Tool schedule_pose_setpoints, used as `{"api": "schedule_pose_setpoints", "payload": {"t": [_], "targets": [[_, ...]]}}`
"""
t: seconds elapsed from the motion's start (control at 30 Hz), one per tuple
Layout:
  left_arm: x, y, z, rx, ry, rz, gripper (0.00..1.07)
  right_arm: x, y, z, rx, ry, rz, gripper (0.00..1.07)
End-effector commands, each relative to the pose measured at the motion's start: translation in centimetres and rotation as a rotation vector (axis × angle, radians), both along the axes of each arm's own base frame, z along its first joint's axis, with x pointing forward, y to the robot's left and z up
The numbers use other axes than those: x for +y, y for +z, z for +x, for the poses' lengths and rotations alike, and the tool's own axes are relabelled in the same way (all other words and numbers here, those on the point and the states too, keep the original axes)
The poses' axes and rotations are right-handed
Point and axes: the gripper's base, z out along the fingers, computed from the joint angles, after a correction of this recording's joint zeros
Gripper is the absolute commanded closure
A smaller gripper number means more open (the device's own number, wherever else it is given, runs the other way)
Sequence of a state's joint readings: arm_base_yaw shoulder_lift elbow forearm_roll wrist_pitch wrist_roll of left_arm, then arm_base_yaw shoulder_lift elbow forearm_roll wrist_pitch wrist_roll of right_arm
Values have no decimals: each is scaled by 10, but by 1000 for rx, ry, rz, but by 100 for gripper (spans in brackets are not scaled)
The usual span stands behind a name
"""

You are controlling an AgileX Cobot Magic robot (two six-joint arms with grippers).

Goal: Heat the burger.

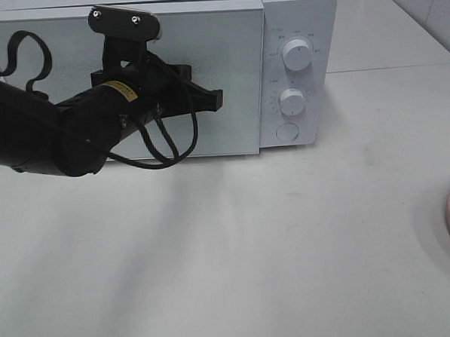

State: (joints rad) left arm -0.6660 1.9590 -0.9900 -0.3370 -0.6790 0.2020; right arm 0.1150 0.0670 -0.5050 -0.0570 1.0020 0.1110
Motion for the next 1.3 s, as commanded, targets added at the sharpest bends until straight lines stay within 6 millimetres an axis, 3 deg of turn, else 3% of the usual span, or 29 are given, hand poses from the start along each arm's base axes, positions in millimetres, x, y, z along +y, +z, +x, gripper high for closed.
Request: {"api": "schedule_pose_setpoints", "payload": {"t": [0.03, 0.3, 0.63, 0.87, 0.9, 0.97, 1.0, 1.03, 1.07, 1.1, 1.13, 1.17, 1.27, 1.3], "targets": [[0, 9, 21, -29, 98, -68, 107, 0, 0, -1, -13, -10, 6, 43], [-9, 9, 28, -16, 97, -54, 107, 0, 0, -1, -13, -10, 6, 43], [-38, 17, -9, 203, -111, 64, 107, 0, 0, -1, -13, -10, 6, 43], [-38, 23, -25, 355, -193, 111, 103, 0, 0, -1, -13, -10, 6, 43], [-37, 24, -32, 418, -225, 133, 96, 0, 0, -1, -13, -10, 6, 43], [-36, 25, -34, 441, -237, 139, 91, 0, 0, -1, -13, -10, 6, 43], [-35, 28, -41, 506, -263, 151, 74, 0, 0, -1, -13, -10, 6, 43], [-35, 28, -41, 506, -263, 151, 74, 0, 0, -1, -13, -10, 6, 43], [-33, 30, -48, 572, -294, 172, 50, 0, 0, -1, -13, -10, 6, 43], [-32, 31, -51, 593, -306, 179, 40, 0, 0, -1, -13, -10, 6, 43], [-32, 31, -51, 593, -306, 179, 40, 0, 0, -1, -13, -10, 6, 43], [-28, 35, -57, 653, -332, 201, 18, 0, 0, -1, -13, -10, 6, 43], [-21, 39, -65, 723, -373, 252, 4, 0, 0, -1, -13, -10, 6, 43], [-21, 39, -65, 723, -373, 252, 4, 0, 0, -1, -13, -10, 6, 43]]}}
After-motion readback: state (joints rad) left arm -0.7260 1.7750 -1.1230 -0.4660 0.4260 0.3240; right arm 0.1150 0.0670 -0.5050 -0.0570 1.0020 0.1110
